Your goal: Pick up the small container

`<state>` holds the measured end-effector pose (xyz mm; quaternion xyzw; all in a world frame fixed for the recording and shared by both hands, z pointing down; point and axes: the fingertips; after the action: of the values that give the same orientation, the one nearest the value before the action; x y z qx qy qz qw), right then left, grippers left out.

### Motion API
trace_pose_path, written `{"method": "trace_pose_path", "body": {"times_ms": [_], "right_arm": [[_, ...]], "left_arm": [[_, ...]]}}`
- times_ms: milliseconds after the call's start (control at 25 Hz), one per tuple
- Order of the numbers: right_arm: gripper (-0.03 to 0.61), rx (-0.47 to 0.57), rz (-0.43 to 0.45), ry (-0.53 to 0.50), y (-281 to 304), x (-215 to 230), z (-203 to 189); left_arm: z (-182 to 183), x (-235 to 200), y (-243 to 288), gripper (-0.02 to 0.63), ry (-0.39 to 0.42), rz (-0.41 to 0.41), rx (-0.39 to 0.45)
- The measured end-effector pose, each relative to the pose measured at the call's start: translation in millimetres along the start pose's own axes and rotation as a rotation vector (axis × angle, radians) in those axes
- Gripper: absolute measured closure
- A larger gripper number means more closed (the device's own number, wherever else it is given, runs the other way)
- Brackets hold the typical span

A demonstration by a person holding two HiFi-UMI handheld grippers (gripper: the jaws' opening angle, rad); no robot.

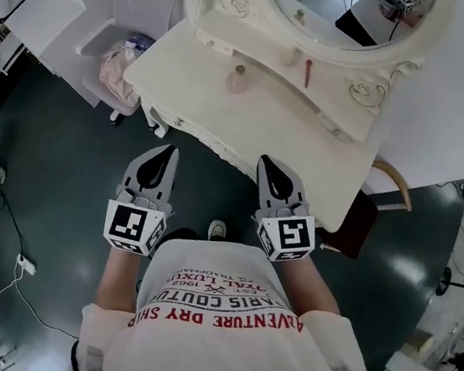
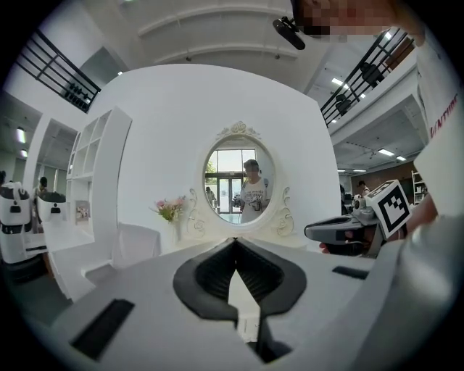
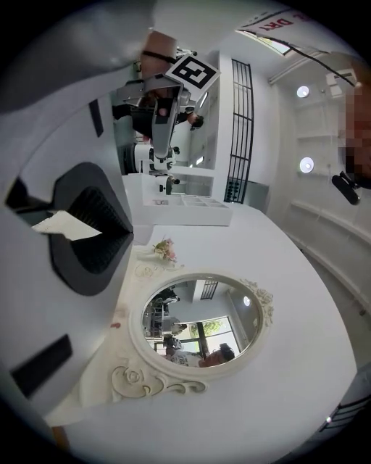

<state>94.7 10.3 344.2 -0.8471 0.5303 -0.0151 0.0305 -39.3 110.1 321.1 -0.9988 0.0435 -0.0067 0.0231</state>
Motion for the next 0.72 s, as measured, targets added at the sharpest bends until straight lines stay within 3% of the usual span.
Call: {"method": "trace_pose_path", "body": {"times_ms": [200, 400, 720], "right_arm": [[0.58, -0.025, -0.032, 0.02, 30, 39, -17], [0.58, -0.054, -0.08, 0.018, 70, 67, -31], [0.58, -0.086, -0.225, 0.033, 137, 115, -45]], "left_arm": [[-17, -7, 59, 0.607, -0.002, -0.041, -0.022], [-37, -30, 124, 0.607, -0.06, -0.095, -0.038], [-62, -58, 233, 0.607, -0.082, -0.309, -0.07]]}}
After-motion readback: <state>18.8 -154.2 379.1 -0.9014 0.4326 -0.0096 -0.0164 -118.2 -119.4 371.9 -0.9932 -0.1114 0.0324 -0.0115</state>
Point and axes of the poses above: the fingertips, and each gripper's own axes: y forward along the fingers, x to its right, z out of its top, and after that the axes turned 11 degrees about x, right-handed
